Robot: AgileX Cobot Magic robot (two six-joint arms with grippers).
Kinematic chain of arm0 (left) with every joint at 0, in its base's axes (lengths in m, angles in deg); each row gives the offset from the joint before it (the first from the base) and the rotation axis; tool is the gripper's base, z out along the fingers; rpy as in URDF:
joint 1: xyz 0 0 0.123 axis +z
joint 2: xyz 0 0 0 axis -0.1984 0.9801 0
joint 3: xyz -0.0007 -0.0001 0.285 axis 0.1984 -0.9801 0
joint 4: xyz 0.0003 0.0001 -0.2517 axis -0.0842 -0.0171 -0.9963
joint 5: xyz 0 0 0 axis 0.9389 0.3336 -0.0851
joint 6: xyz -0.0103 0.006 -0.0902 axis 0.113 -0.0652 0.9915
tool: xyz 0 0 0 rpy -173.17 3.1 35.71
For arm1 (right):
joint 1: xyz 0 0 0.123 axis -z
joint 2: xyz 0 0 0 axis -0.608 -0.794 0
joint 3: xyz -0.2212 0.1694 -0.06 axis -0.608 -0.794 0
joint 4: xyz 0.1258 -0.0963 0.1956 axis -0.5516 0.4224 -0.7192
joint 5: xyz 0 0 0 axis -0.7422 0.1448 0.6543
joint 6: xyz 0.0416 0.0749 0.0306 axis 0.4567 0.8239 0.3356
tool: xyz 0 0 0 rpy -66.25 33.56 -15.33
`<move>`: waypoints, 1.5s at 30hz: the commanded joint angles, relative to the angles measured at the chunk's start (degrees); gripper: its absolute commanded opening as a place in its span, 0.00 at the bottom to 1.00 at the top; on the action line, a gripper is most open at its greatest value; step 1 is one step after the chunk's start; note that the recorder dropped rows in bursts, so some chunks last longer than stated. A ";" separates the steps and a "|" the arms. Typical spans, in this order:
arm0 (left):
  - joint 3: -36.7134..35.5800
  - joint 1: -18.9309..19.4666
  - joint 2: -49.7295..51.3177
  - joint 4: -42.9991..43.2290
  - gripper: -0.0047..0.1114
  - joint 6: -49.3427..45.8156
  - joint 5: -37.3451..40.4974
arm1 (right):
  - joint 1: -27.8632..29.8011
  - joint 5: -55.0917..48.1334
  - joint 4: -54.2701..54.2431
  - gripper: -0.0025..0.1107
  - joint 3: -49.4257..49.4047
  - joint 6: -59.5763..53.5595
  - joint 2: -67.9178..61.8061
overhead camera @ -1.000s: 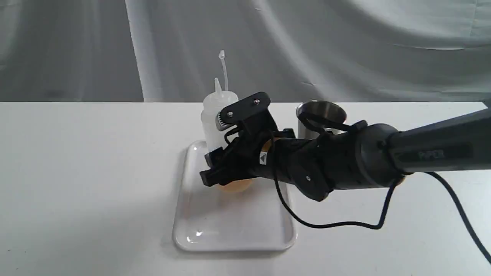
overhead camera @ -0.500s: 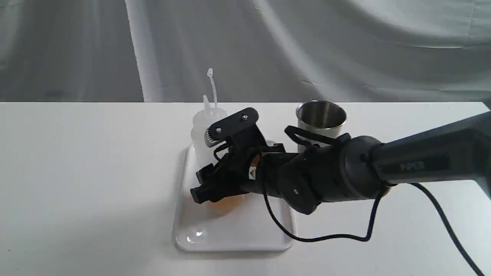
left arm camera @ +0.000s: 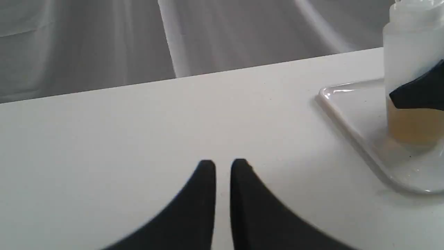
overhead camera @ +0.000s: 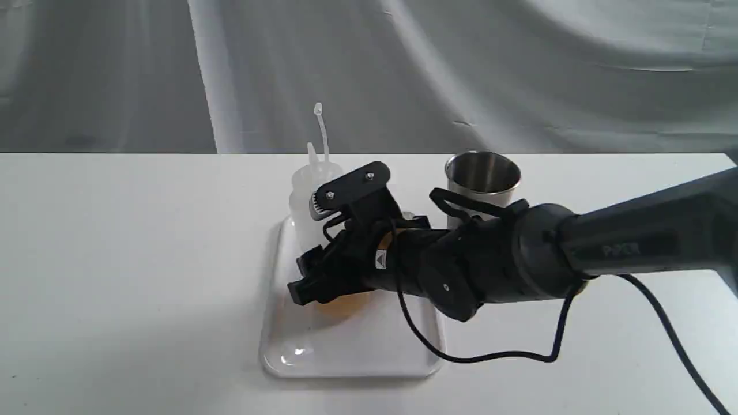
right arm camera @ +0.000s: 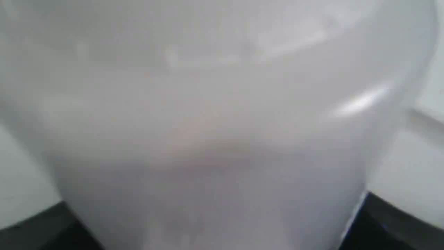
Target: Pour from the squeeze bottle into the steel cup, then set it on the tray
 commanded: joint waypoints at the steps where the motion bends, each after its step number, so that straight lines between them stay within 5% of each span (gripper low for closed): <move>1: -0.25 -0.18 -0.28 0.03 0.11 0.10 -0.37 | -0.13 0.65 -0.74 0.40 0.05 -0.55 0.73; 14: -0.25 -0.18 -0.28 0.03 0.11 0.10 -0.37 | -0.13 0.66 -0.74 0.80 0.05 -0.55 0.73; 33: -0.25 -0.18 -0.28 0.03 0.11 0.10 -0.37 | -0.13 -5.02 -0.36 0.82 0.05 -0.65 14.84; 45: -0.25 -0.18 -0.28 0.03 0.11 0.10 -0.37 | -2.46 -22.99 4.45 0.82 0.05 1.12 31.59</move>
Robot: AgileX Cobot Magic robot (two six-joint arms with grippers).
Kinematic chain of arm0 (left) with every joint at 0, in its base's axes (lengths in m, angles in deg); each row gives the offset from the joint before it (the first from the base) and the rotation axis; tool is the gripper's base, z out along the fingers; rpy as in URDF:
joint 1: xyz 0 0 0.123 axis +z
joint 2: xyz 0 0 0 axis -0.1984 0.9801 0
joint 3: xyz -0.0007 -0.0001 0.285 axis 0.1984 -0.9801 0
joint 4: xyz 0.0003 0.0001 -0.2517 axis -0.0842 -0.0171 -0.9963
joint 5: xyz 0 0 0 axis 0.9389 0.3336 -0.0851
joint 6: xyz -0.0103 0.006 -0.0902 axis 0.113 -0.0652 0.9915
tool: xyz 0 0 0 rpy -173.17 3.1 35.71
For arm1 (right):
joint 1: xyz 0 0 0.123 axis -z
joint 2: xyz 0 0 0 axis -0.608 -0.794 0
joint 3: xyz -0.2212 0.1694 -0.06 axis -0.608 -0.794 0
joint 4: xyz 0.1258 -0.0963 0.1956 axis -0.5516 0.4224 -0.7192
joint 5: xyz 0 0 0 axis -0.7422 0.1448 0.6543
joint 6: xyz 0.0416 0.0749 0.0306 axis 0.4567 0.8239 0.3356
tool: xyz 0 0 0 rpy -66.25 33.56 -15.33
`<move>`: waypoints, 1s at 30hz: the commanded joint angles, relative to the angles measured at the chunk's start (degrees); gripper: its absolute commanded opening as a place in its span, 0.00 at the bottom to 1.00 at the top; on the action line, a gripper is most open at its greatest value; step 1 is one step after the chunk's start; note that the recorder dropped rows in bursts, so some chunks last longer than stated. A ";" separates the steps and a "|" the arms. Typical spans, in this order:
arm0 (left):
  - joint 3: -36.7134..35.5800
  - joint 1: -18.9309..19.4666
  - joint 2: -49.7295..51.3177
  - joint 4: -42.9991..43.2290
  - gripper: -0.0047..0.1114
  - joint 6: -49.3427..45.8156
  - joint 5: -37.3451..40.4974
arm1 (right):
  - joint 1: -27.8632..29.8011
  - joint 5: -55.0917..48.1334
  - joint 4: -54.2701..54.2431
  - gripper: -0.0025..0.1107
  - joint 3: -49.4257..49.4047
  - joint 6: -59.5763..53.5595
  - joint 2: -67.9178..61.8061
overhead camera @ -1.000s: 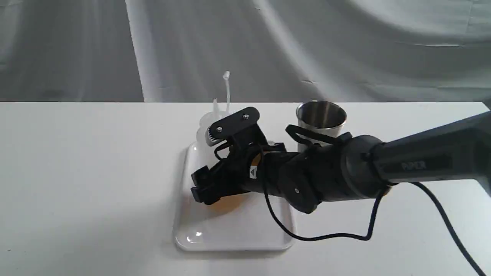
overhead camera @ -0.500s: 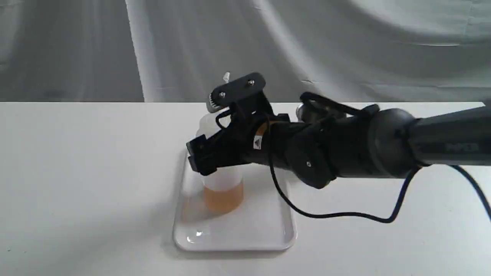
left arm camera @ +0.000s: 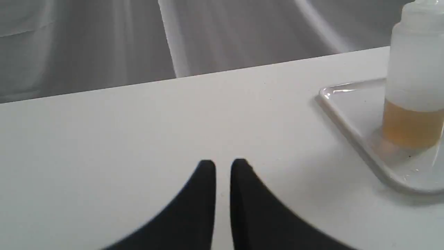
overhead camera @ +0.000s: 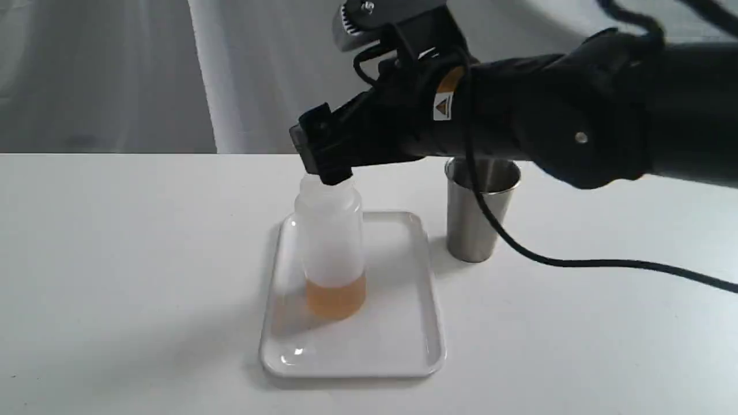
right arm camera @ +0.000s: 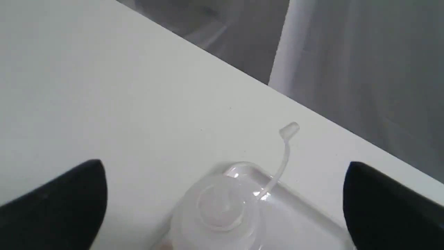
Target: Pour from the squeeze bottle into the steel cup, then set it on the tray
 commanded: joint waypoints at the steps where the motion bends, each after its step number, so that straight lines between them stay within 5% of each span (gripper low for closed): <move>1: -0.25 -0.18 -0.28 0.03 0.11 0.10 -0.37 | -1.49 -4.24 1.42 0.82 0.05 0.58 4.61; 19: -0.25 -0.18 -0.28 0.03 0.11 0.10 -0.37 | -12.99 -4.91 3.17 0.79 -19.81 2.16 29.85; 22: -0.25 -0.18 -0.28 0.03 0.11 0.10 -0.37 | -13.91 -4.91 3.83 0.68 -22.63 2.16 35.02; 30: -0.25 -0.18 -0.28 0.03 0.11 0.10 -0.37 | -14.32 -9.17 1.48 0.15 -29.48 2.16 49.71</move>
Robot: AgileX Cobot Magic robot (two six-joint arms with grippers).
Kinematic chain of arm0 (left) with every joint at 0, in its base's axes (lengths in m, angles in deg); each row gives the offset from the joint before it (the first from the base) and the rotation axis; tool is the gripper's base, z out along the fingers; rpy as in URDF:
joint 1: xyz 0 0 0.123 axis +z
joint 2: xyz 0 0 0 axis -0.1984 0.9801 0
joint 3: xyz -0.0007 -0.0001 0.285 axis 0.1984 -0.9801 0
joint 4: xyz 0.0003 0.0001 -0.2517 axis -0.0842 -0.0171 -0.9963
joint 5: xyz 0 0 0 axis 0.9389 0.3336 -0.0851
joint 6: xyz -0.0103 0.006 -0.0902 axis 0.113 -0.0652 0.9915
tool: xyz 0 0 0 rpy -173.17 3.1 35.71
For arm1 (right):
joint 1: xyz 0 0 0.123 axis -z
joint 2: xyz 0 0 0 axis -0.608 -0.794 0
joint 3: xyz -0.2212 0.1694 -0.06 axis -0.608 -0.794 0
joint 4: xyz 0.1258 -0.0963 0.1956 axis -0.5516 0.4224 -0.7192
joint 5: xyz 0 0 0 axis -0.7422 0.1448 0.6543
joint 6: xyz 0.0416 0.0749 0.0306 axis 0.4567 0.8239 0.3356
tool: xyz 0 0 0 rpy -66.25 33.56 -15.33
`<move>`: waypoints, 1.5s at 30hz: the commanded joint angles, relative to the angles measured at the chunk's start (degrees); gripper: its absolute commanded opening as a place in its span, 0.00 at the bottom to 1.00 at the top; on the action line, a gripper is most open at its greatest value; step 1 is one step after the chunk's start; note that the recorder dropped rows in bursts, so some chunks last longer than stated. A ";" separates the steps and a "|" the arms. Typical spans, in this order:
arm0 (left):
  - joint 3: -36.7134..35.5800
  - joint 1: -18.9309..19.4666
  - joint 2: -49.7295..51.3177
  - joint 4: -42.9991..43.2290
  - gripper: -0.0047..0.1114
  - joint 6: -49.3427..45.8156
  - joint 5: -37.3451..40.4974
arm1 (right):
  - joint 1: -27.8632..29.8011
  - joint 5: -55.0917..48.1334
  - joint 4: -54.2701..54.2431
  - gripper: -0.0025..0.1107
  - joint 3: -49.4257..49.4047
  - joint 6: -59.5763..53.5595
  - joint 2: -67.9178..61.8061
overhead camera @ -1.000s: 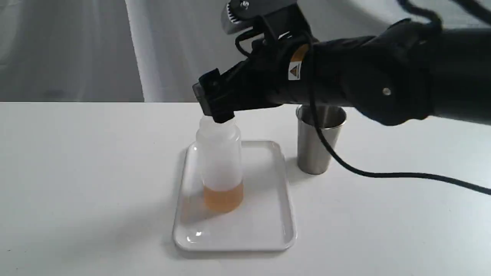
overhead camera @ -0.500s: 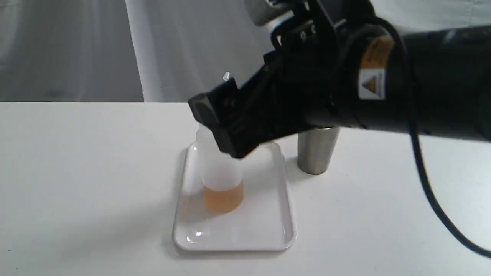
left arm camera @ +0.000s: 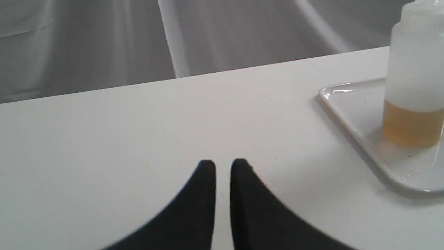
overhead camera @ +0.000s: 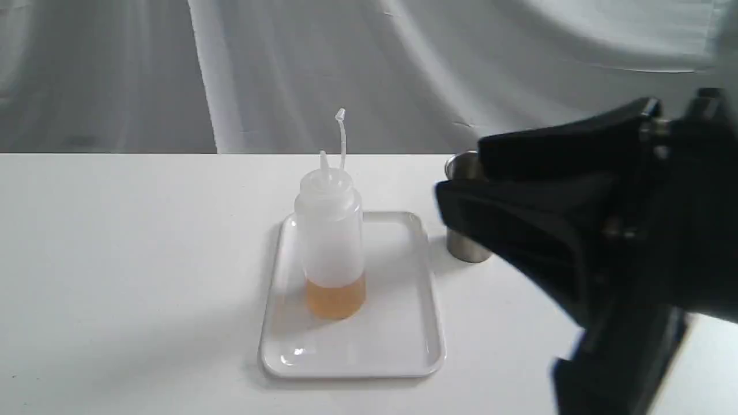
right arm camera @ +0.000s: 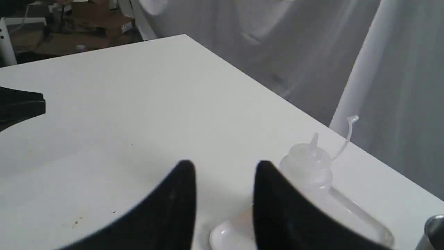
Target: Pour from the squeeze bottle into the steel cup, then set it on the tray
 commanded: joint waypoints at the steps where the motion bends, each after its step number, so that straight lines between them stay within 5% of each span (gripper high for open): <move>1: -0.25 -0.18 -0.28 0.03 0.11 0.10 -0.37 | -0.21 -3.45 -3.38 0.08 -2.34 0.34 5.18; 2: -0.25 -0.18 -0.28 0.03 0.11 0.10 -0.37 | -0.21 -4.96 -5.14 0.02 -2.80 0.34 6.52; 10: -0.25 -0.18 -0.28 0.03 0.11 0.10 -0.37 | -0.08 -12.86 -9.99 0.02 -5.58 0.47 10.90; 25: -0.25 -0.18 -0.28 0.03 0.11 0.10 -0.37 | 1.85 16.70 -10.96 0.02 -23.50 0.47 16.19; 45: -0.25 -0.18 -0.28 0.03 0.11 0.10 -0.37 | 41.98 16.70 -11.65 0.02 -38.90 0.47 38.40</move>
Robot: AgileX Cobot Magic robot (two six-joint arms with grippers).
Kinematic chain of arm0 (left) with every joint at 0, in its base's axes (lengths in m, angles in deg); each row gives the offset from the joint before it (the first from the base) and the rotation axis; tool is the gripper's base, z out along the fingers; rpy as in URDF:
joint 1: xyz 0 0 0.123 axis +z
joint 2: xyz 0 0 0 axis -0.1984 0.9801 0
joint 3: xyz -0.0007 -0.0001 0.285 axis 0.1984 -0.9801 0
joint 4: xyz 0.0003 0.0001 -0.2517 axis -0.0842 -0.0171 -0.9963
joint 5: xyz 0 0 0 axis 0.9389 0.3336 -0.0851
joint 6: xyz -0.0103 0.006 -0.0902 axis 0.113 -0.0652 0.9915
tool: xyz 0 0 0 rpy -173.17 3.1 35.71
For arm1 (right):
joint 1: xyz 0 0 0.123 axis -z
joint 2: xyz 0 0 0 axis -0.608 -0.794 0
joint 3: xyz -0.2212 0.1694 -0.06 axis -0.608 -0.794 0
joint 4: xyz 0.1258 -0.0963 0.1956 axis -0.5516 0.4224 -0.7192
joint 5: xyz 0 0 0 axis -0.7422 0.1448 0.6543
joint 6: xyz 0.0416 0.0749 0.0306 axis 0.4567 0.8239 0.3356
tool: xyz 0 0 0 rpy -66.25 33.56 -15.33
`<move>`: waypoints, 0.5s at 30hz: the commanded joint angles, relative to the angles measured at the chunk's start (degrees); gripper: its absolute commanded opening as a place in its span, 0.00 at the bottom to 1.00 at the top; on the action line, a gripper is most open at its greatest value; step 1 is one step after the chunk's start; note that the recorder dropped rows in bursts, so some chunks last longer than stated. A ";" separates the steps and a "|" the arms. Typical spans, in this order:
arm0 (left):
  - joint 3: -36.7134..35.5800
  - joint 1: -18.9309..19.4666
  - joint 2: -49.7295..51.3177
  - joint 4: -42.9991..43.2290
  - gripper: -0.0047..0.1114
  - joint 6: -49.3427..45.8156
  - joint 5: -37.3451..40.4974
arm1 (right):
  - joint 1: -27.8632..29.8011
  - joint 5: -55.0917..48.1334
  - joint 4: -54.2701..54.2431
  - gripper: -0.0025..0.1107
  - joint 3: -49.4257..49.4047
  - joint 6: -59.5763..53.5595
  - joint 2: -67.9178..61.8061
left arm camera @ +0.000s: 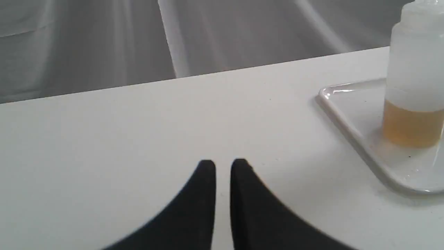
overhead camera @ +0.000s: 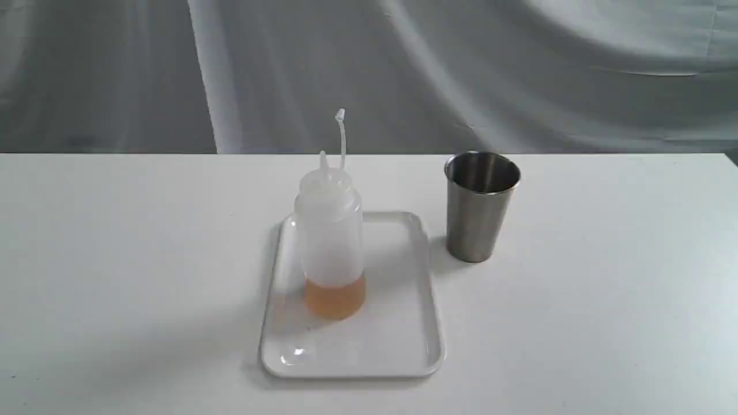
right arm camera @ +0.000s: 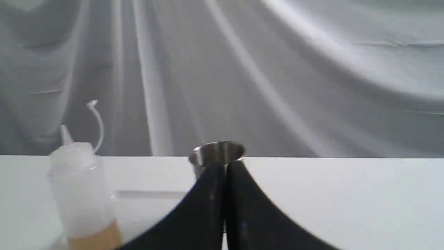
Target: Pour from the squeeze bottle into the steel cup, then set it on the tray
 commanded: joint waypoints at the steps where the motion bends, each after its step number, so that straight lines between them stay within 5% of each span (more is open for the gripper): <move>1: -0.25 -0.18 -0.28 0.03 0.11 0.10 -0.37 | 4.53 0.47 -0.16 0.02 -2.94 0.04 3.32; 15: -0.25 -0.18 -0.28 0.03 0.11 0.10 -0.37 | 10.96 -9.71 1.01 0.02 -7.32 0.04 13.30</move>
